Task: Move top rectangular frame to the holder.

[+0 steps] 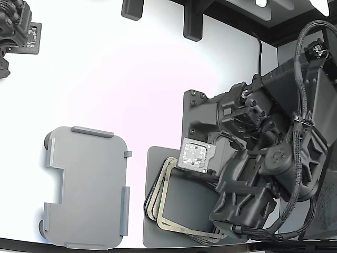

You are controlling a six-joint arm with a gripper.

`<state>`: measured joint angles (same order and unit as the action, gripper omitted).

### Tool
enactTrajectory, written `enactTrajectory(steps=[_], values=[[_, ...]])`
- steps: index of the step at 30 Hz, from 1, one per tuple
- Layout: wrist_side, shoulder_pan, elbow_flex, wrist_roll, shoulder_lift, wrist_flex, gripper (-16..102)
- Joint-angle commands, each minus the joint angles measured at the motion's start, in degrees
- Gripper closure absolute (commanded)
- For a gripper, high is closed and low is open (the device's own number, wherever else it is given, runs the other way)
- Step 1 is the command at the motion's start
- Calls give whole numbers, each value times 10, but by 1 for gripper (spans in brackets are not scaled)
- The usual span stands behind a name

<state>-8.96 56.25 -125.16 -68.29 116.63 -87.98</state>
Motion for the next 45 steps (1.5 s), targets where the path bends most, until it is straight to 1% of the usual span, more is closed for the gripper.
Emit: enactTrajectory(steps=[1,3,5,12,14,17,20,23,27,30,35,39,45], values=[[-6,-18,68,2,1,-34,96],[-12,-24,120,-12,-12,-68,96],[-25,-25,156,-53,-11,-69,96],[-36,-70,269,-214,-69,-69,96],[-36,-86,295,-281,-98,-68,96],[-50,-119,345,-388,-155,-63,96],[-44,-163,410,-470,-225,-69,96],[-25,-197,464,-528,-287,-69,96],[-15,-228,548,-580,-373,-69,96],[-8,-243,597,-592,-414,-69,96],[10,-270,598,-576,-428,-69,96],[30,-285,562,-557,-402,-69,96],[37,-287,529,-546,-367,-69,96]])
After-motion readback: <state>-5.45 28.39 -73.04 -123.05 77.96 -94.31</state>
